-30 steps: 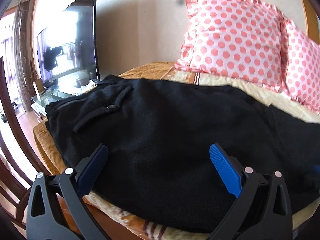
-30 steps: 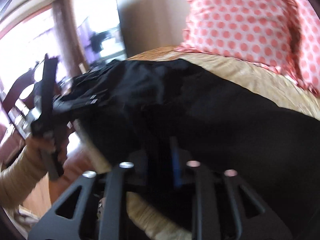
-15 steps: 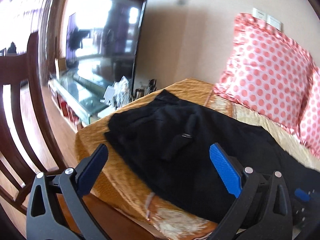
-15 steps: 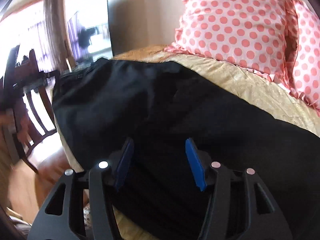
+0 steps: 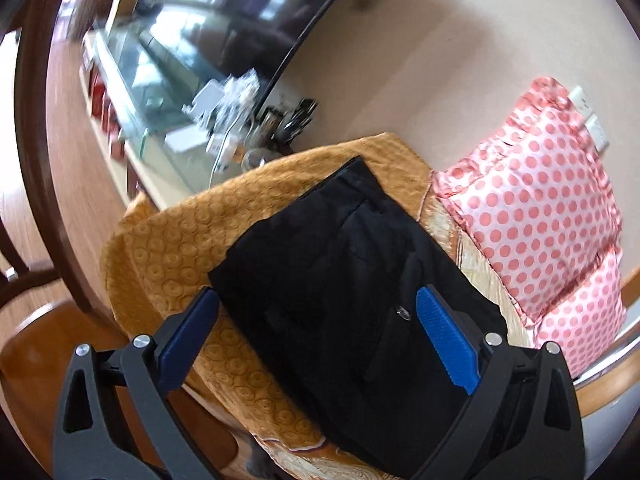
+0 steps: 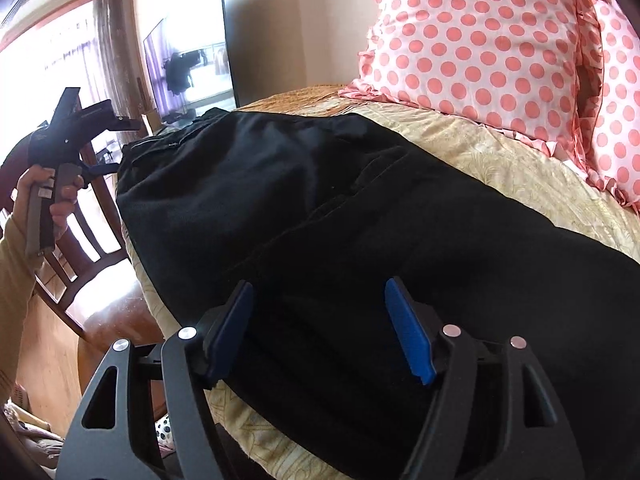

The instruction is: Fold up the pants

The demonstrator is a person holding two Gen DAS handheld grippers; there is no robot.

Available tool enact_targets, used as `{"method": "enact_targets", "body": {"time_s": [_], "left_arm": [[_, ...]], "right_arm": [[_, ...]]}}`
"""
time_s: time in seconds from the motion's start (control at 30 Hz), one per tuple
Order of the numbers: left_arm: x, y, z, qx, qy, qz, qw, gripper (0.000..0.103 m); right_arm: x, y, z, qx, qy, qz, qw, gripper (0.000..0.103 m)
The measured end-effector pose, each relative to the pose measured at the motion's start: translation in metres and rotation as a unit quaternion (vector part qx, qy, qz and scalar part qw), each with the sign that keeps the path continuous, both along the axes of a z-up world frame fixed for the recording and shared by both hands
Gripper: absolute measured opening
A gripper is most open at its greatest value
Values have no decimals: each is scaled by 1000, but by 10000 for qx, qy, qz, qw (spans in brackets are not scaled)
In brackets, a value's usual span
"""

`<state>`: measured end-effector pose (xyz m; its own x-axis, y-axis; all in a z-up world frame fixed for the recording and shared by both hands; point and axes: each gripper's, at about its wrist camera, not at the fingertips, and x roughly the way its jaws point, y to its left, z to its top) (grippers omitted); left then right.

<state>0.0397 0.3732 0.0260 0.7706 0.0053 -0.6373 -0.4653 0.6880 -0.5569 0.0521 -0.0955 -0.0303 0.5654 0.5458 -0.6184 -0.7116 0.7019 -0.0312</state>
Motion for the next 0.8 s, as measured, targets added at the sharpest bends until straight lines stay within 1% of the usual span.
{"method": "enact_targets", "body": {"time_s": [0.03, 0.07, 0.2, 0.27, 0.33, 0.43, 0.5, 0.53, 0.63, 0.7, 0.73, 0.8], "left_arm": [[0, 3, -3, -152, -37, -3, 9999, 98], [-1, 4, -3, -171, -42, 26, 9998, 98], [-1, 6, -4, -481, -119, -84, 9987, 98], [0, 7, -4, -559, -133, -103, 9983, 98], [2, 7, -6, -755, -238, -132, 9968, 98], [1, 8, -8, -915, -345, -69, 9952, 95], [-1, 8, -8, -933, -352, 1, 9950, 89], [-1, 9, -8, -957, -359, 36, 9948, 88], [-5, 13, -10, -1101, -388, 184, 9930, 80], [-7, 15, -11, -1131, -333, 307, 9925, 67], [-8, 15, -11, -1115, -289, 370, 9927, 65], [-9, 14, -12, -1026, -174, 495, 9933, 51]], "right_arm": [[0, 0, 0, -2, -6, 0, 10000, 71], [0, 0, 0, 0, -6, 3, 10000, 71], [1, 1, 0, 4, -14, 4, 10000, 74], [2, 1, -1, 21, -24, 12, 10000, 75], [1, 0, -1, 28, -36, 26, 10000, 75], [1, 0, -1, 40, -51, 41, 10000, 76], [1, 0, -1, 43, -66, 45, 10000, 76], [2, 0, -1, 47, -69, 43, 10000, 76], [2, 0, -2, 63, -76, 38, 9999, 77], [2, 0, -1, 74, -84, 36, 9999, 77], [2, 0, -2, 80, -88, 33, 9999, 77], [2, 0, -2, 95, -89, 26, 9999, 77]]}}
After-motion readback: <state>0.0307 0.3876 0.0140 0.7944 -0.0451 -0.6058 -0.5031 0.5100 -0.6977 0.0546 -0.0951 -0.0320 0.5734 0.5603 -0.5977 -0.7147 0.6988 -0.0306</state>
